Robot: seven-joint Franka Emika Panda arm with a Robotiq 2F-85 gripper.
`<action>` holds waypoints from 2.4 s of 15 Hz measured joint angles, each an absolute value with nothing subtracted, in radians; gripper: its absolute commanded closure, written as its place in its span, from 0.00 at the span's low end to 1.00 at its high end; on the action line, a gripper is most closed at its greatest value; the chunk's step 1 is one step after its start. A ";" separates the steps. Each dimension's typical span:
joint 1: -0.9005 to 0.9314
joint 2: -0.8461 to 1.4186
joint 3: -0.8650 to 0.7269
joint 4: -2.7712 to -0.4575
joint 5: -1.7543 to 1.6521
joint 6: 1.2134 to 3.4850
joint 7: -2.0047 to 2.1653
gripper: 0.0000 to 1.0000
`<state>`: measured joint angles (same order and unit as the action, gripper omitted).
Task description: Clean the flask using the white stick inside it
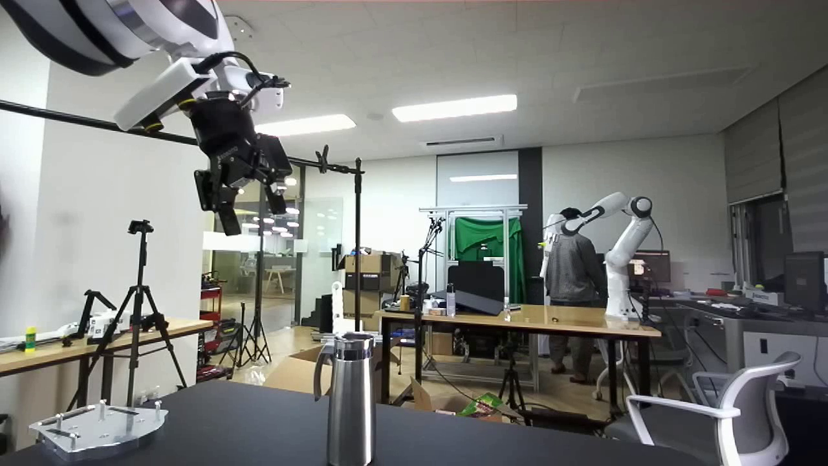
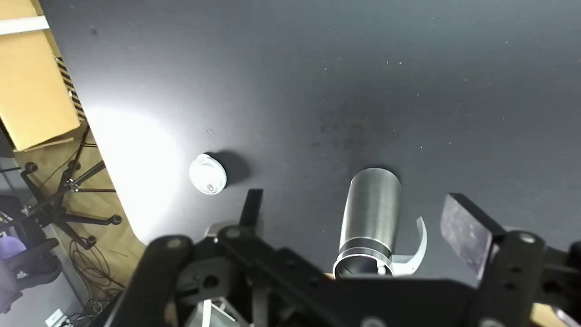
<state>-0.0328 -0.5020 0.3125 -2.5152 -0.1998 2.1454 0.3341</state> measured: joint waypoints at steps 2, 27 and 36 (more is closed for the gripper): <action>-0.029 -0.501 0.308 -2.515 -0.201 2.146 0.330 0.00; 0.117 0.351 0.103 -1.665 -0.239 2.063 -0.036 0.00; 0.194 0.499 0.034 -1.485 -0.227 1.947 0.367 0.00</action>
<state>0.1939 0.4987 0.0336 -1.4853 -0.2273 1.9472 0.3672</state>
